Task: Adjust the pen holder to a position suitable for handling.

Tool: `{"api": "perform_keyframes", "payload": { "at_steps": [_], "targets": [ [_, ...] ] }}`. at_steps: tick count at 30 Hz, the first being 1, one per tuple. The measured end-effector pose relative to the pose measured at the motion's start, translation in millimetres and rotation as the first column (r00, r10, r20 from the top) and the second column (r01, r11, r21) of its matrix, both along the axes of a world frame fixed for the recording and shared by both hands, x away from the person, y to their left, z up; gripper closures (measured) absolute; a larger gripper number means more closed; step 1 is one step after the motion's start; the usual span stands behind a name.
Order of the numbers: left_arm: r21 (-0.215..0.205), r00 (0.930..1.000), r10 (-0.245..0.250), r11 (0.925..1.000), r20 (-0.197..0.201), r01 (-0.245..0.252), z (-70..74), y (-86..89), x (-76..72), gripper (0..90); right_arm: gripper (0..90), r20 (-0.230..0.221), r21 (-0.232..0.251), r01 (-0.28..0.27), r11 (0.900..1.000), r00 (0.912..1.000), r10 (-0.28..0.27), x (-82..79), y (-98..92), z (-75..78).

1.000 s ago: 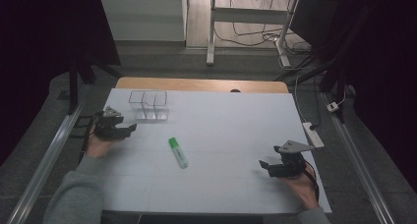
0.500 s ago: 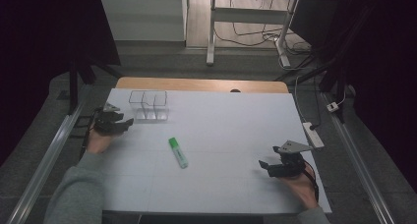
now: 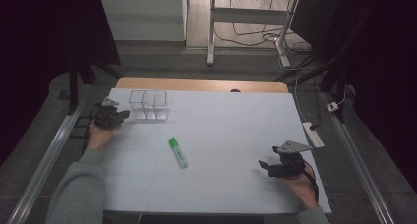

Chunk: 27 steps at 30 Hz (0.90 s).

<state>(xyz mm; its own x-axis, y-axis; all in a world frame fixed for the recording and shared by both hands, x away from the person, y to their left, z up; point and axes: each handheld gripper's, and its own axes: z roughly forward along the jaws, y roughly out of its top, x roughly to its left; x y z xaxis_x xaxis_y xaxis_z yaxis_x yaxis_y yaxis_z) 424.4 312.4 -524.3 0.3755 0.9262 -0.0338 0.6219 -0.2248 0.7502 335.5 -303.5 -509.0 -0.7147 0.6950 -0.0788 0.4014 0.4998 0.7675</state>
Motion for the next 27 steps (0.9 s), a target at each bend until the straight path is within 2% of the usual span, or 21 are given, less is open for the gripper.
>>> {"api": "perform_keyframes", "payload": {
  "at_steps": [6,16,27],
  "targets": [
    [0.005,1.0,-0.006,1.0,-0.003,0.006,-1.2,1.5,8.0,88.9,18.9,-0.001,0.001,0.001,1.0,1.0,-0.001,0.4,-0.1,-0.1],
    [-0.001,0.9998,-0.001,1.0,0.019,0.001,-1.5,3.4,25.0,88.9,19.1,0.0,-0.007,0.008,1.0,1.0,-0.008,0.6,0.0,-0.2],
    [-0.014,0.9996,-0.02,0.9997,0.021,0.02,-4.4,2.0,29.9,88.9,19.1,-0.003,-0.014,0.01,1.0,0.9999,-0.01,0.7,0.4,-0.6]
  ]
}}
